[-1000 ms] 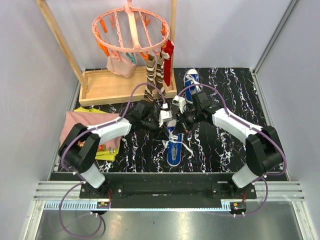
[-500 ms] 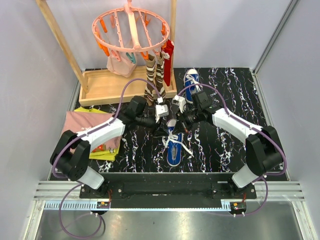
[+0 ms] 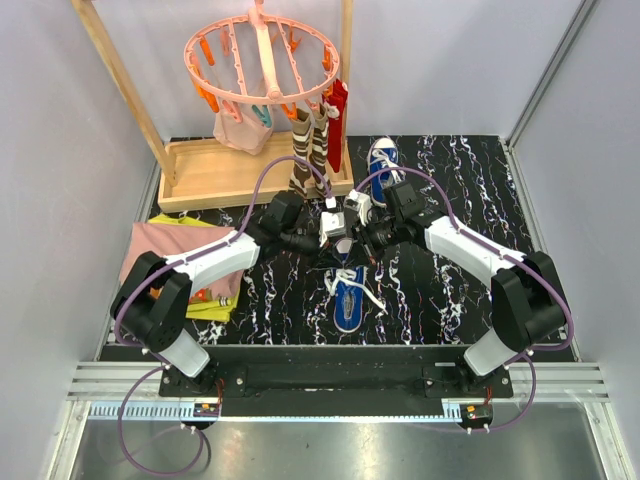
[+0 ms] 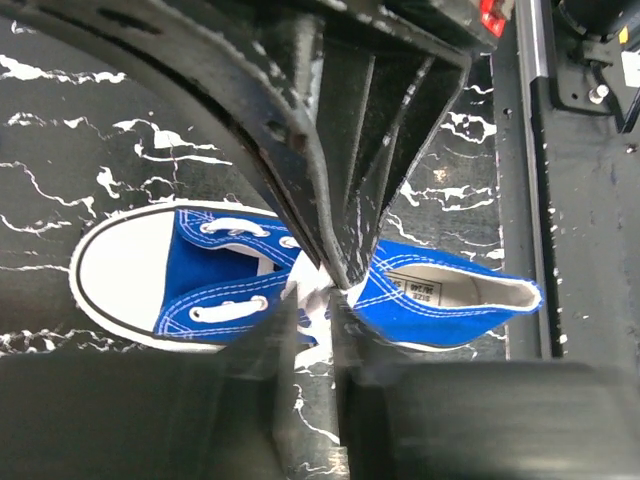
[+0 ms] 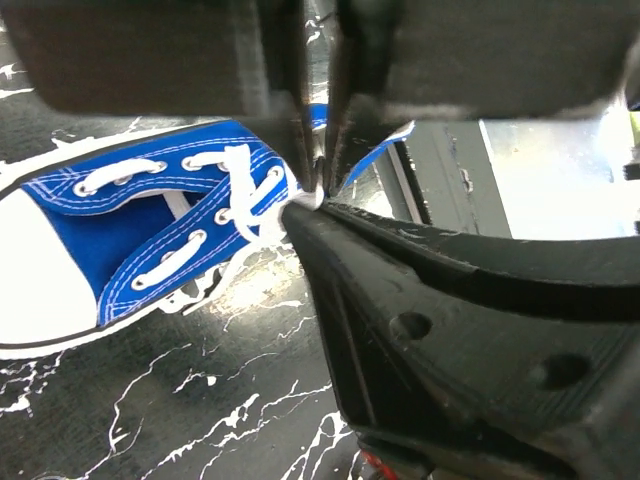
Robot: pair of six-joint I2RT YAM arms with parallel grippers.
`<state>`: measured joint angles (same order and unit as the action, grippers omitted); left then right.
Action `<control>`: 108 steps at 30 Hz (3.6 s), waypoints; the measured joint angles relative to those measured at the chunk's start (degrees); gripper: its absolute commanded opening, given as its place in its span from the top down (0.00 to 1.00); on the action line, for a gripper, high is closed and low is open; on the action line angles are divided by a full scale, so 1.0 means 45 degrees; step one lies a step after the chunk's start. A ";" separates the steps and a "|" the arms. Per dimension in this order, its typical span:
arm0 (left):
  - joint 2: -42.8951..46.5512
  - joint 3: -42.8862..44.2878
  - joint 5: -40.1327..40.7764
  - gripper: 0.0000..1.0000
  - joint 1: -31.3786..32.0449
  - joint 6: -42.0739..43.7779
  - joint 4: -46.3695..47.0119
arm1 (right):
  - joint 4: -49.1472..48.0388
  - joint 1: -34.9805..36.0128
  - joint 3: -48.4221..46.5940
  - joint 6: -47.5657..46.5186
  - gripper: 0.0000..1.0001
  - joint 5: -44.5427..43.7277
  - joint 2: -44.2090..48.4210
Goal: Tie the shoes
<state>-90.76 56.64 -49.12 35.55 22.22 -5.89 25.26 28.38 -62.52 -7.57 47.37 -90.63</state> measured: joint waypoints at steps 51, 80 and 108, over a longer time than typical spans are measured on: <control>0.0359 -0.2623 -0.0068 1.00 -0.1452 -0.6756 0.4736 | -0.0039 -0.0102 -0.0029 -0.1749 1.00 -0.0947 -0.1477; -0.1146 -0.2395 0.1486 0.61 -0.1817 -0.8578 0.2113 | -0.0039 -0.0092 0.0500 -0.1685 1.00 -0.0937 -0.0559; 0.2210 -0.2472 0.2079 0.59 0.1171 0.4794 -0.0131 | -0.0044 -0.0097 0.0457 -0.1355 1.00 -0.0651 -0.0792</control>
<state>-80.82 45.52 -39.77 40.82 43.79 -6.48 25.06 27.94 -60.47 -13.67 44.45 -94.19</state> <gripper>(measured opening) 0.416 0.007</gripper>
